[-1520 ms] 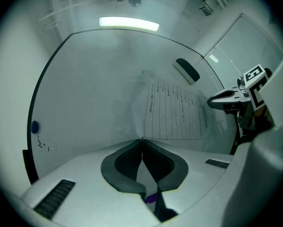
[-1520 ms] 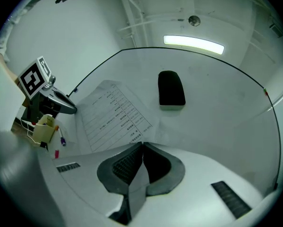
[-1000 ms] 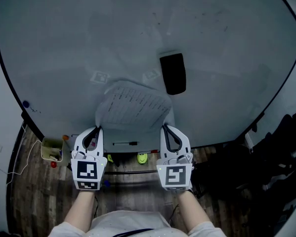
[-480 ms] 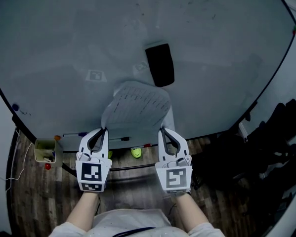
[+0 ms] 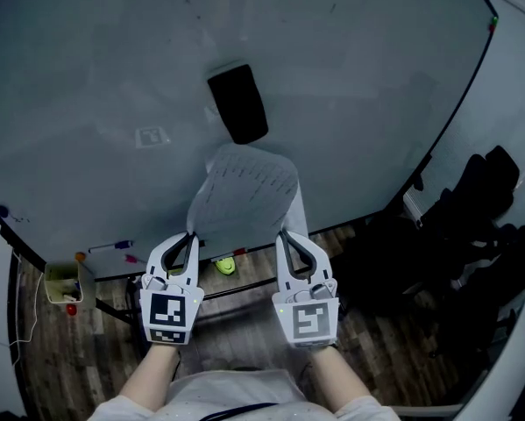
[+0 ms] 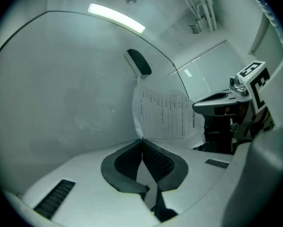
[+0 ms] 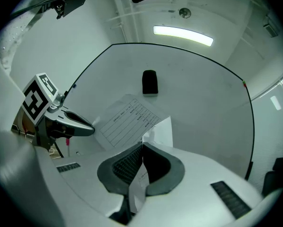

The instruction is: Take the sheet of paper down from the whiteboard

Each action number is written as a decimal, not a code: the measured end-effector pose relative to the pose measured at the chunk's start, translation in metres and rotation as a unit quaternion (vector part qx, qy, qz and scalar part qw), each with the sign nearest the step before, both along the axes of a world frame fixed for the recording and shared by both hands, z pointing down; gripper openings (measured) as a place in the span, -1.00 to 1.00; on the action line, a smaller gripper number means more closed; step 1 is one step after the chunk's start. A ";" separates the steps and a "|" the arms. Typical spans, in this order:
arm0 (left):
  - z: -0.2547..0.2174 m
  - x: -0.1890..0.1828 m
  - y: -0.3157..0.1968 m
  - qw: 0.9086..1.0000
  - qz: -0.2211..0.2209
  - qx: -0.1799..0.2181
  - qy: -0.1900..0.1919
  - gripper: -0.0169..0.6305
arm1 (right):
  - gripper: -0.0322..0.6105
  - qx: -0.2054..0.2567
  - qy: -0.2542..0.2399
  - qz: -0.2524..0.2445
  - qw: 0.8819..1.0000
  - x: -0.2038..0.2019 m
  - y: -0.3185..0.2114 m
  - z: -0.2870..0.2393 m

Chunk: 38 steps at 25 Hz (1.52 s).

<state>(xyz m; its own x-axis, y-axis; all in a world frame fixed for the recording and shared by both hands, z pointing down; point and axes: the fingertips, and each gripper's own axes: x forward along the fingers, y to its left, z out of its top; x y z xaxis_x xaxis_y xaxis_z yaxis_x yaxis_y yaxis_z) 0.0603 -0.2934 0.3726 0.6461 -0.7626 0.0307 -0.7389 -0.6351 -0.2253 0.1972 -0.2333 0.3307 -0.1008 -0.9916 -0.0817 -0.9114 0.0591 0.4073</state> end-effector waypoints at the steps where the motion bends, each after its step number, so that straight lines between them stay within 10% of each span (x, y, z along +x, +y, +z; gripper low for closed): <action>1: 0.001 0.006 0.003 1.000 0.008 -0.002 0.000 -0.89 | -0.84 -0.002 -0.004 0.006 1.000 0.005 0.004 0.001; 21: 0.055 0.114 0.052 0.987 0.150 -0.052 -0.010 -0.89 | -0.84 -0.059 -0.004 0.119 0.991 0.083 0.075 0.052; 38: 0.137 0.167 0.083 0.963 0.236 -0.132 -0.011 -0.89 | -0.84 -0.144 -0.101 0.177 0.968 0.116 0.115 0.141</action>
<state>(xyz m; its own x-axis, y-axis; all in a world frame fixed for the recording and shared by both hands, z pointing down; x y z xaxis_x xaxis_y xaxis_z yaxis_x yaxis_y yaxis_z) 0.2269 -0.2102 0.5092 0.9160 -0.3475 0.2004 -0.3505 -0.9363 -0.0214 0.3135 -0.1186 0.4717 0.2383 -0.9458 0.2208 -0.9546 -0.1864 0.2322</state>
